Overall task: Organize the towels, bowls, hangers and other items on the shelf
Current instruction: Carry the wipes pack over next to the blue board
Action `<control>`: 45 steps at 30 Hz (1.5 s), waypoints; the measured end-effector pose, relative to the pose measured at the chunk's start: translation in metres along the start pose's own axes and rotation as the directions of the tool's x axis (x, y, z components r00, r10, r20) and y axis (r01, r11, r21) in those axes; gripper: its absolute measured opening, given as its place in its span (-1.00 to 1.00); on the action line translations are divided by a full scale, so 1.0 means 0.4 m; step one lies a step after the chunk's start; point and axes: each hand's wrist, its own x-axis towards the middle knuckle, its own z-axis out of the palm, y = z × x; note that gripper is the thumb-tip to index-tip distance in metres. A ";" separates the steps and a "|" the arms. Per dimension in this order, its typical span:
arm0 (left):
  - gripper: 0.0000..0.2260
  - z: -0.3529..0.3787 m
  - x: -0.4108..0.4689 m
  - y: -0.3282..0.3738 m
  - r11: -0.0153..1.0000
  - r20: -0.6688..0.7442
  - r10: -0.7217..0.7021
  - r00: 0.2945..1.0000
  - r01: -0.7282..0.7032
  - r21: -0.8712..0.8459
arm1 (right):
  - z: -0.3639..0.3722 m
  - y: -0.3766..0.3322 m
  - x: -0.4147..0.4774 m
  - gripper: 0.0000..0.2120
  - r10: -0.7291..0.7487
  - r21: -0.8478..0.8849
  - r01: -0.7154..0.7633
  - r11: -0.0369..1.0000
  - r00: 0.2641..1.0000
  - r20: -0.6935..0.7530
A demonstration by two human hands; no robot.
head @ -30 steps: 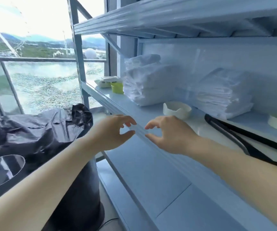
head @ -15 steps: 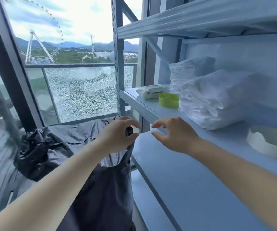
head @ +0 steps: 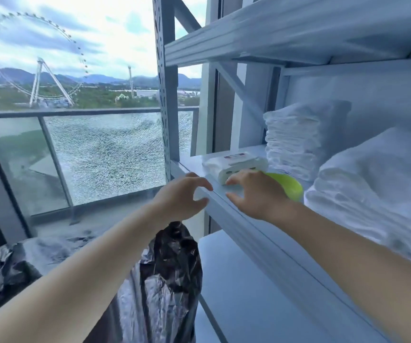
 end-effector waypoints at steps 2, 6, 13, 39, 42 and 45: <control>-0.77 0.017 0.086 -0.032 1.000 -0.013 0.018 1.000 -0.018 0.007 | 0.022 0.024 0.056 -0.71 0.022 -0.024 -0.022 0.999 0.999 -0.023; -0.70 0.068 0.233 -0.063 0.998 -0.031 0.051 0.998 -0.050 0.024 | 0.061 0.066 0.131 -0.70 0.083 -0.038 -0.086 0.996 0.995 -0.058; -0.31 0.147 0.388 -0.098 0.997 0.023 0.014 1.000 -0.016 0.073 | 0.092 0.112 0.190 -0.72 0.151 -0.057 -0.155 0.986 0.986 -0.069; -0.24 0.181 0.331 -0.115 0.999 0.128 0.022 0.992 -0.017 -0.043 | 0.126 0.073 0.253 -0.44 0.136 -0.164 -0.117 0.979 0.985 0.109; -0.25 0.187 0.303 -0.129 0.999 0.106 0.033 0.994 -0.030 -0.034 | 0.136 0.073 0.234 -0.43 0.096 -0.152 -0.079 0.985 0.990 0.106; -0.24 0.169 0.270 -0.153 0.996 0.100 0.074 0.992 -0.067 -0.065 | 0.150 0.068 0.223 -0.45 0.067 -0.137 -0.055 0.989 0.994 0.082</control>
